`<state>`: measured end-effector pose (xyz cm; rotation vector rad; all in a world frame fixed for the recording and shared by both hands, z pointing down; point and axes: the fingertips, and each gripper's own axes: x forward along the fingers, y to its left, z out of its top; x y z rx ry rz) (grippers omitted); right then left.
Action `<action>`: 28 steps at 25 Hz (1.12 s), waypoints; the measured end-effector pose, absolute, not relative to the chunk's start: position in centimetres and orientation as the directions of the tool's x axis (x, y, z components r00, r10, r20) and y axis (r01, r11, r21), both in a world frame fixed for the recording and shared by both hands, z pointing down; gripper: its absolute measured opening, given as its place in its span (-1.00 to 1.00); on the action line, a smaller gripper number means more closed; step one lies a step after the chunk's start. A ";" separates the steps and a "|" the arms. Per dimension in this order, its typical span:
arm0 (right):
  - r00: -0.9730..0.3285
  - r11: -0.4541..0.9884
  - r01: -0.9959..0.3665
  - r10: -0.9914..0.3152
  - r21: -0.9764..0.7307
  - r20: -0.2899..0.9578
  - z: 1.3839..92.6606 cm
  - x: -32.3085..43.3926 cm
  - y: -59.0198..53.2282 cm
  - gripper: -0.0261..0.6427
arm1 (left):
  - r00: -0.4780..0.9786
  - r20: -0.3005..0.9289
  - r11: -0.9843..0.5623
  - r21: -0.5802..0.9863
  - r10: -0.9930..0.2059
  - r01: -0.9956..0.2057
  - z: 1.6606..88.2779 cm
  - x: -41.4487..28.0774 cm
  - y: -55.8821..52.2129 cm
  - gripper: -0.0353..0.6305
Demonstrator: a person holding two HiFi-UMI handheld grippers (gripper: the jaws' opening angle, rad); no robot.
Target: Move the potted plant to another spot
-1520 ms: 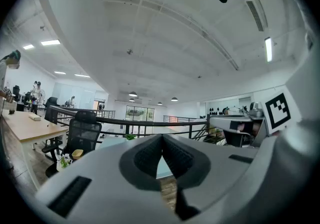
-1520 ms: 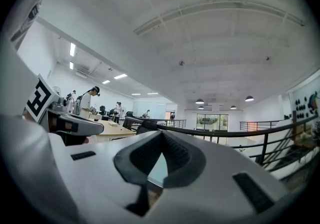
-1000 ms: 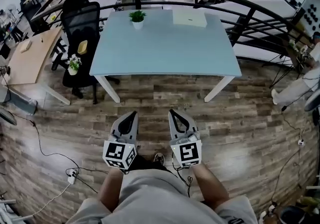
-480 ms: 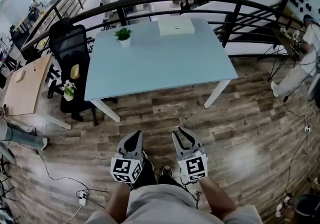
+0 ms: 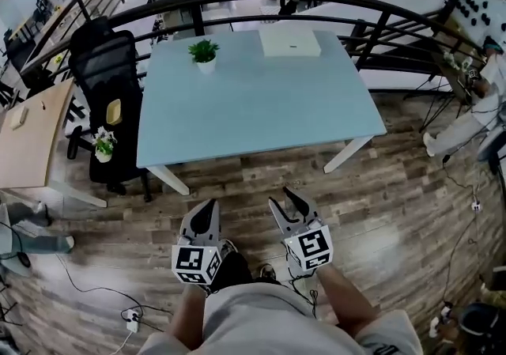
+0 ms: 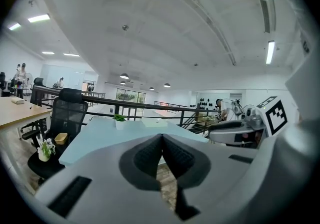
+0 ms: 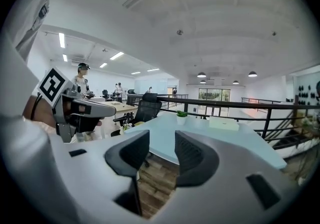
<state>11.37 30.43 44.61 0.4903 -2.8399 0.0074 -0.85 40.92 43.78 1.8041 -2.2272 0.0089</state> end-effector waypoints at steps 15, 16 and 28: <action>-0.854 0.905 -0.417 -0.423 0.088 0.304 43.3 3.7 27.1 -0.22 | -0.038 0.192 0.087 0.253 -0.981 -0.964 44.4 -10.4 37.5 -0.86; -0.852 0.903 -0.422 -0.426 0.083 0.304 43.5 3.6 26.9 -0.22 | -0.034 0.201 0.086 0.259 -0.979 -0.962 44.9 -10.4 37.4 -0.86; -0.900 0.937 -0.350 -0.338 0.005 0.274 44.7 -3.7 21.1 -0.16 | -0.107 0.248 0.164 0.220 -0.963 -0.962 44.8 -16.8 33.5 -0.86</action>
